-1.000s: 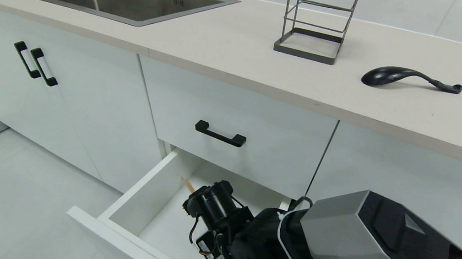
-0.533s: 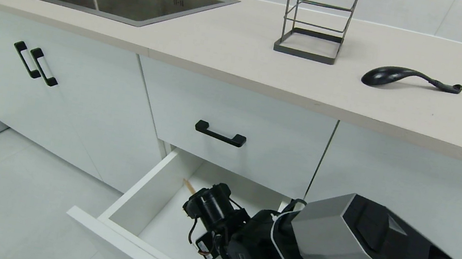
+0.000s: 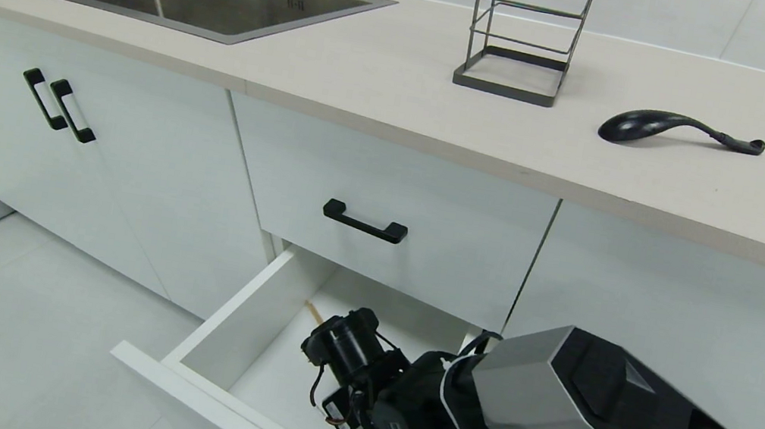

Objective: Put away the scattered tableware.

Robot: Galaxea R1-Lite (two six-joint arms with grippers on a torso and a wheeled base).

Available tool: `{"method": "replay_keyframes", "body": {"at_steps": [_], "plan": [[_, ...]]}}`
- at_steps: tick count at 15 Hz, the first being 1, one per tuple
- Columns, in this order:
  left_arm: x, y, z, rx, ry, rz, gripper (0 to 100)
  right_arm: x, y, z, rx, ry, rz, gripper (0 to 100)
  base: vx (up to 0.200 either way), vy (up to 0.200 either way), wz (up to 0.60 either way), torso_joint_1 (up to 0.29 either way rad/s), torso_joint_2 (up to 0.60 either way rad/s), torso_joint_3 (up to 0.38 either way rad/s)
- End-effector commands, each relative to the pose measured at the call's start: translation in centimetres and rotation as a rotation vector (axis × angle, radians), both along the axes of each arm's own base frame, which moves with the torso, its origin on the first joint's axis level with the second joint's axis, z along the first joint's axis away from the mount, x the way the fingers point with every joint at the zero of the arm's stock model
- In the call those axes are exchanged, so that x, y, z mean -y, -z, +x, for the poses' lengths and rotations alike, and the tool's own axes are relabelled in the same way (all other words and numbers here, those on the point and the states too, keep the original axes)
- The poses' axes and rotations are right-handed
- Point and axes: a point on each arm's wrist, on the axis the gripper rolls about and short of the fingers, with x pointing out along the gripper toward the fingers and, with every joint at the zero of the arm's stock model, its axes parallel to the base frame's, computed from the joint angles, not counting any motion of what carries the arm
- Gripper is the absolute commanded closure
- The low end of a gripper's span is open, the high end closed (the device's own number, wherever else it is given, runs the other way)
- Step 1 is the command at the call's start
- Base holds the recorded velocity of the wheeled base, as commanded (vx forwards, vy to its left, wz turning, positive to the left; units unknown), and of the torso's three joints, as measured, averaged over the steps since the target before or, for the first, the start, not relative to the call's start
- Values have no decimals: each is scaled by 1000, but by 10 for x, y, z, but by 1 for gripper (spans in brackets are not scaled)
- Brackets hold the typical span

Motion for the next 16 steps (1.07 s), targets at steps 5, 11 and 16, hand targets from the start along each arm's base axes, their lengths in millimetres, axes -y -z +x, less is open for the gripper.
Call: {"method": "replay_keyframes", "body": {"at_steps": [5, 11, 16], "plan": [[0, 0, 0, 1, -1, 0, 0, -2, 2, 1, -1, -9, 1, 0, 0, 0, 0, 0, 0, 0], [0, 0, 0, 1, -1, 0, 0, 4, -52, -13, 50, -24, 73, 0, 0, 0, 0, 0, 0, 0], [0, 0, 0, 1, -1, 0, 0, 19, -107, -45, 92, -67, 136, 0, 0, 0, 0, 0, 0, 0]]}}
